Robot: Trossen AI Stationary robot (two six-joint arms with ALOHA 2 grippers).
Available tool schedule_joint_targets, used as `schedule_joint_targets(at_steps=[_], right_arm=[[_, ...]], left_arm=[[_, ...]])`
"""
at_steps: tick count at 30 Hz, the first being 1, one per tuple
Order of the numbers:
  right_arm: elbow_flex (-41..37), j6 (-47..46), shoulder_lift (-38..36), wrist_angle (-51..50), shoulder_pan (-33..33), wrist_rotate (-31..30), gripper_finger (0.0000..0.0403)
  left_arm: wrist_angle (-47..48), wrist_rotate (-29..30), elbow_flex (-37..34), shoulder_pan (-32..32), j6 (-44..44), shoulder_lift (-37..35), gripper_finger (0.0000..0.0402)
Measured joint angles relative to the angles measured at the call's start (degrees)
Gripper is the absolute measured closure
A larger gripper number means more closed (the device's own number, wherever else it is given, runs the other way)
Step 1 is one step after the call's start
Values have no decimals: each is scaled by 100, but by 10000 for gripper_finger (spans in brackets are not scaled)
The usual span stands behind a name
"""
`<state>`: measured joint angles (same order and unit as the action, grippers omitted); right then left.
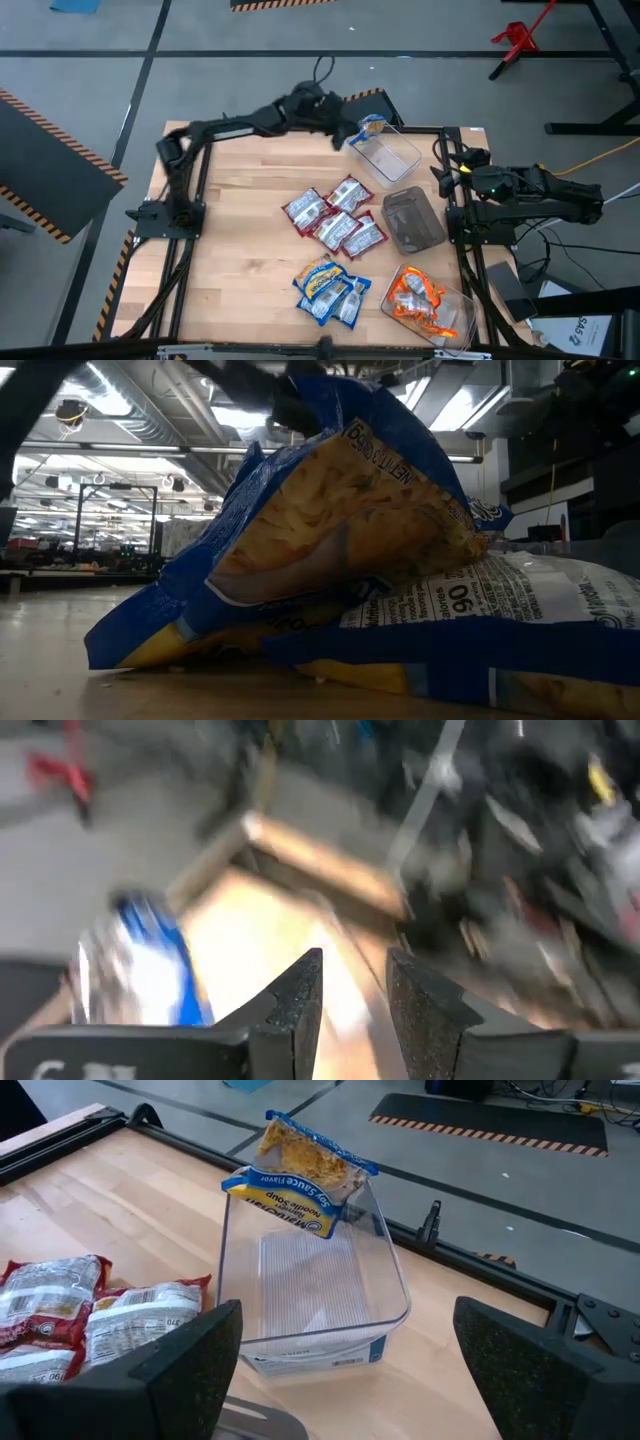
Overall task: Sort Maruchan noodles
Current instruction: Put the blue bag into the top transparent bin
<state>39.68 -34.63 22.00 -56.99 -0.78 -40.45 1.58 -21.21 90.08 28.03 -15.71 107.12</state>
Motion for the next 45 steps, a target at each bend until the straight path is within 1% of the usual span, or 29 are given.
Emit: schedule_joint_targets(at_steps=[1,3,4,6,8,9,11,14,18,21,23,24,27,29,30,33,36,41,45], right_arm=[[0,0,0,-21,0,32,52],[0,-2,0,-38,0,117,52],[0,0,0,-51,0,152,52],[0,-2,0,-68,0,238,52],[0,0,0,-66,0,255,52],[0,-1,0,-66,0,256,52],[0,0,0,-67,0,256,52],[0,0,0,-72,0,256,52],[0,0,0,-124,0,257,52],[0,-2,0,-125,0,256,52],[0,-2,0,-123,0,256,52],[0,-2,0,-123,0,256,52],[0,-2,0,-122,0,256,52],[0,-2,0,-118,0,256,52],[0,-2,0,-118,0,256,52],[0,-2,0,-116,0,256,52],[0,-1,0,-116,0,256,52],[0,-2,0,-114,0,256,52],[0,0,0,-111,0,256,52]], left_arm=[[571,-123,0,-42,212,-187,297],[1895,-161,0,-153,677,-526,296],[2502,-68,0,-237,859,-662,295],[3588,296,-2,-465,1132,-845,295],[4260,520,-69,-733,1193,-915,296],[4355,549,-180,-881,1150,-940,296],[4129,542,-549,-1196,922,-1043,295],[3353,622,-1242,-1720,429,-1274,294],[2308,1032,-2174,-2605,-331,-1471,293],[1328,1364,-2660,-3470,-513,-1470,293],[833,1814,-2788,-4045,-509,-1436,293],[717,2131,-2809,-4299,-508,-1413,293],[821,3155,-2837,-4978,-473,-1404,294],[817,3638,-2837,-5383,-469,-1404,293],[803,3783,-2837,-5556,-460,-1404,291],[796,3780,-2836,-5915,-348,-1404,284],[784,3776,-2833,-6101,-599,-1329,272],[733,3639,-2833,-6163,-680,-1168,249],[468,3370,-2829,-6119,-779,-985,228]])
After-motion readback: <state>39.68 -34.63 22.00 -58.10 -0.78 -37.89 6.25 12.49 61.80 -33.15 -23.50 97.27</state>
